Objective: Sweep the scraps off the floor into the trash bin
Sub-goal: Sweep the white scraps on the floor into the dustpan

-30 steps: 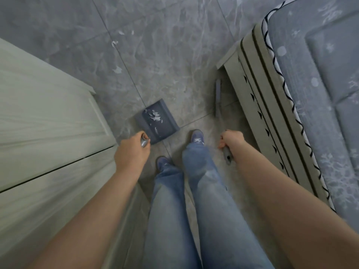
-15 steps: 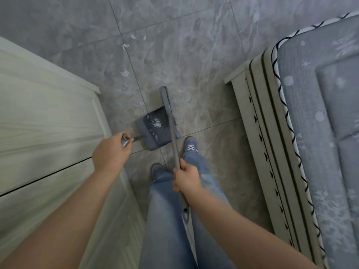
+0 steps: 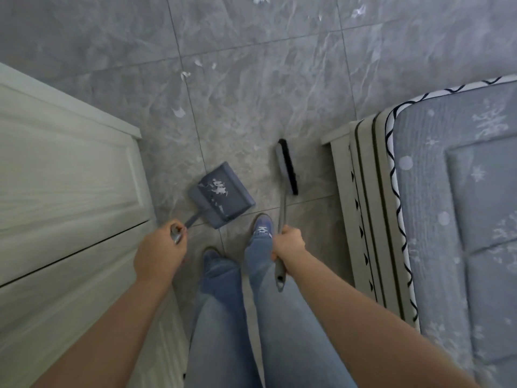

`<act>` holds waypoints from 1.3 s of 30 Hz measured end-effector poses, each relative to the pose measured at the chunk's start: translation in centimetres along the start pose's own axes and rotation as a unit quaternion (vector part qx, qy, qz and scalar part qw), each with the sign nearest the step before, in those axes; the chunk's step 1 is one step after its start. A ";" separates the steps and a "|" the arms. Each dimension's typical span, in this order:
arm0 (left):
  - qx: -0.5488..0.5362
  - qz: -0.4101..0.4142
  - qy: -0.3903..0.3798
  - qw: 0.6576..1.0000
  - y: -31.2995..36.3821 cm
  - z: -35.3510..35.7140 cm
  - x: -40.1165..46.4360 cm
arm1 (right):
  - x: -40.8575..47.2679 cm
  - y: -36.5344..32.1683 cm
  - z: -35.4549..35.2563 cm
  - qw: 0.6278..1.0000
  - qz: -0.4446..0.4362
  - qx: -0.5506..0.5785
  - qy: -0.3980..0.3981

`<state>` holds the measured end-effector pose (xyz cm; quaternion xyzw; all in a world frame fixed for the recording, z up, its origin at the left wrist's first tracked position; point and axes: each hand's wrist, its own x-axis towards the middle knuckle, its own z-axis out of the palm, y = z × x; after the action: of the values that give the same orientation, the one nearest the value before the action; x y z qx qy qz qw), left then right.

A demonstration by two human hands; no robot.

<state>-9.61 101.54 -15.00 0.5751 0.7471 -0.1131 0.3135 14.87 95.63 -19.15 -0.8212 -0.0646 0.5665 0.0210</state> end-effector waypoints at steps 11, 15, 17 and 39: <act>-0.188 -0.106 0.050 0.975 -0.2 -3.6 1.7 | -5.0 -1.9 1.8 0.997 -0.082 -0.009 -0.008; -0.266 -0.118 0.054 0.955 -0.7 -6.5 2.9 | -4.5 -10.5 0.8 0.993 -0.113 -0.014 0.008; -0.319 -0.123 0.038 0.939 -1.4 -8.3 4.0 | -4.4 -14.3 1.2 0.991 -0.131 -0.033 0.015; -0.615 -0.200 0.038 0.762 -5.7 -11.0 13.7 | -2.0 -39.4 14.7 0.877 -0.301 -0.374 0.003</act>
<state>-20.62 116.38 -15.80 0.1007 0.7655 0.3322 0.5418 -2.79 133.86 -18.30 -0.7101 -0.5159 0.4643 -0.1181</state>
